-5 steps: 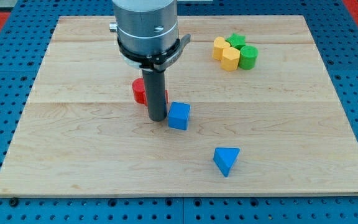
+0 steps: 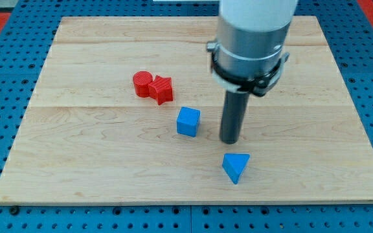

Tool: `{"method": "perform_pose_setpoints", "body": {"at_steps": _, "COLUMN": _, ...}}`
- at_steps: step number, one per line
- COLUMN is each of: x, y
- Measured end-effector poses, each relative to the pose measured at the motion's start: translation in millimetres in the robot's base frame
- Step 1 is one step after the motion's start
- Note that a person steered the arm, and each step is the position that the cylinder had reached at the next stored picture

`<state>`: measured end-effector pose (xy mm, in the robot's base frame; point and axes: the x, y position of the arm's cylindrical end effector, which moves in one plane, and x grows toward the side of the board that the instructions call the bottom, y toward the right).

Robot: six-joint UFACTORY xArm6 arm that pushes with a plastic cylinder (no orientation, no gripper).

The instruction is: Push the blue cube to the center

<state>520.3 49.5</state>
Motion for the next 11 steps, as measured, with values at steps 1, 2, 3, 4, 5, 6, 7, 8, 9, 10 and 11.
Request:
{"method": "perform_pose_setpoints", "body": {"at_steps": 1, "x": -8.6, "y": -38.7}}
{"method": "perform_pose_setpoints", "body": {"at_steps": 2, "x": -35.7, "y": -41.4}}
{"method": "perform_pose_setpoints", "body": {"at_steps": 3, "x": -66.4, "y": -41.4}}
{"method": "perform_pose_setpoints", "body": {"at_steps": 4, "x": -79.4, "y": -34.0}}
{"method": "perform_pose_setpoints", "body": {"at_steps": 5, "x": -34.6, "y": -22.2}}
{"method": "perform_pose_setpoints", "body": {"at_steps": 6, "x": -15.5, "y": -76.5}}
{"method": "perform_pose_setpoints", "body": {"at_steps": 7, "x": -49.0, "y": -81.0}}
{"method": "perform_pose_setpoints", "body": {"at_steps": 8, "x": -77.2, "y": -79.2}}
{"method": "perform_pose_setpoints", "body": {"at_steps": 9, "x": -84.8, "y": -77.2}}
{"method": "perform_pose_setpoints", "body": {"at_steps": 10, "x": -84.8, "y": -77.0}}
{"method": "perform_pose_setpoints", "body": {"at_steps": 11, "x": -84.8, "y": -75.1}}
